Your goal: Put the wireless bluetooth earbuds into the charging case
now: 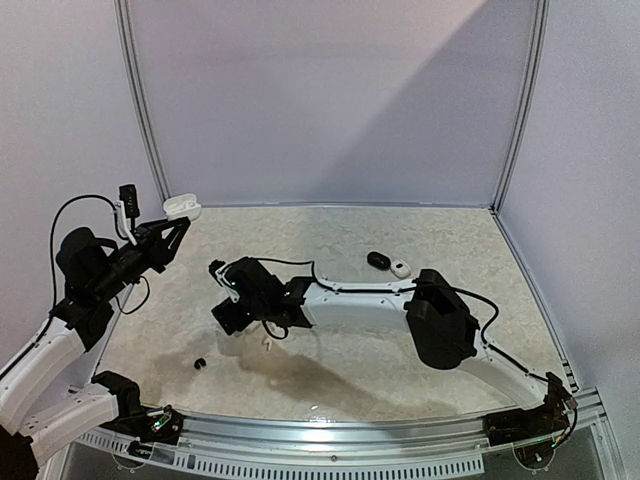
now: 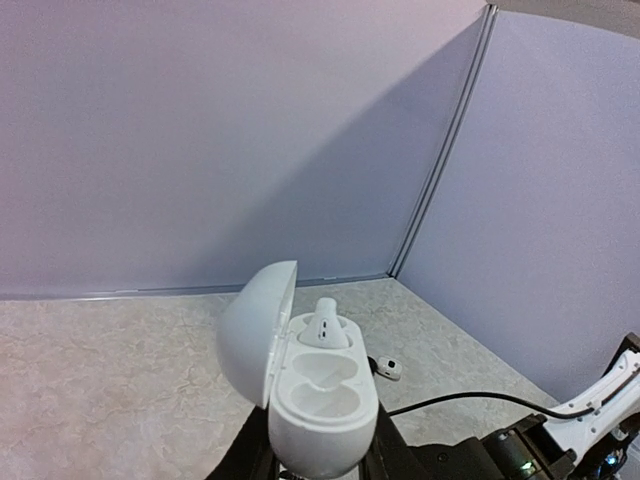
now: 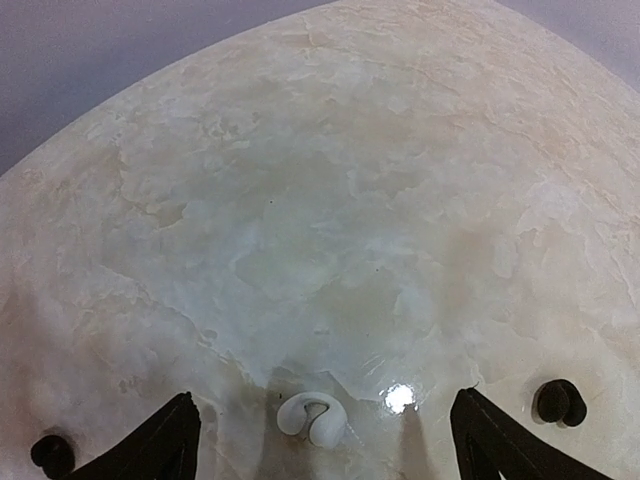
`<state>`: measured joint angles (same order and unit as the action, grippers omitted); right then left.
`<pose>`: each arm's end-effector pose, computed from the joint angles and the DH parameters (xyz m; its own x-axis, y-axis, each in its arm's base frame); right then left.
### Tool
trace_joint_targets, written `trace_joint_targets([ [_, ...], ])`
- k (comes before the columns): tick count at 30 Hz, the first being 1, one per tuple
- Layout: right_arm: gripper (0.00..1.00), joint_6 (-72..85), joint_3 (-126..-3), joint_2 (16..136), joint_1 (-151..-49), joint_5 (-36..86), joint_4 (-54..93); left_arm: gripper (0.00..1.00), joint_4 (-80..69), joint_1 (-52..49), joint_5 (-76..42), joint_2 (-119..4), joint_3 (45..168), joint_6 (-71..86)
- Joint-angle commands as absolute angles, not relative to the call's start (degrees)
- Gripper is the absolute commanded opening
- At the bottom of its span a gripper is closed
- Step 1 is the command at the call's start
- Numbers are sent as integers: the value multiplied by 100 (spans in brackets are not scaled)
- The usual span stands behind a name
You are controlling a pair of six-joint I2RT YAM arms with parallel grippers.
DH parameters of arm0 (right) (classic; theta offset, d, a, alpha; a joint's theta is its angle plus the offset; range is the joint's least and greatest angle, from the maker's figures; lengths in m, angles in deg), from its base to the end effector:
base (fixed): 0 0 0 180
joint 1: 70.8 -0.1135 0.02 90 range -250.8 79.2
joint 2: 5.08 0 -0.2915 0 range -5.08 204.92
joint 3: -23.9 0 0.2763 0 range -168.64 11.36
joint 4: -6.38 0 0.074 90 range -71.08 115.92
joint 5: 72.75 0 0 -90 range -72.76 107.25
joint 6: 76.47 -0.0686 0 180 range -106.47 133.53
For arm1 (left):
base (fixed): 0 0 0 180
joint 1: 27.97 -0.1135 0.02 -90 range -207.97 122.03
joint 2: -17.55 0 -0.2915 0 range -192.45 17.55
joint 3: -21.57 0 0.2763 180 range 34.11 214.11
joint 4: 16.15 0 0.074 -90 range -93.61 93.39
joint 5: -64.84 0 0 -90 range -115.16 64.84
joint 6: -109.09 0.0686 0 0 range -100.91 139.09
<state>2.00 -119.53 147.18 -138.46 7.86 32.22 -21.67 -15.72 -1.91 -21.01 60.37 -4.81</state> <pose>0.2641 0.6132 0.1262 -0.3841 -0.4158 -0.8244 -0.8009 0.5942 0.0735 0.1943 -0.0699 0.3101 -0.1448 -0.3495 -0.9257 0.5689 0.7361 -0.3669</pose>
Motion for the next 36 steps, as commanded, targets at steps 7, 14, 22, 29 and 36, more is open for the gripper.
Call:
trace_joint_targets([
  [7,85,593,-12324,15382,-13853,712,2978,0,-2147,-1628,-178,-2165,6025,-465],
  [14,76,791,-12314,15526,-13851,499,3010,0,-2232,-1630,-147,-2302,6051,-477],
  [22,57,875,-12284,15565,-13850,509,3121,0,-2233,-1628,-167,-2295,6050,-447],
  [29,42,968,-11729,15146,-13852,554,2857,0,-2269,-1628,-148,-2278,6045,-423],
  [36,37,910,-10888,14465,-13854,502,2631,0,-2259,-1631,-152,-2235,6046,-426],
])
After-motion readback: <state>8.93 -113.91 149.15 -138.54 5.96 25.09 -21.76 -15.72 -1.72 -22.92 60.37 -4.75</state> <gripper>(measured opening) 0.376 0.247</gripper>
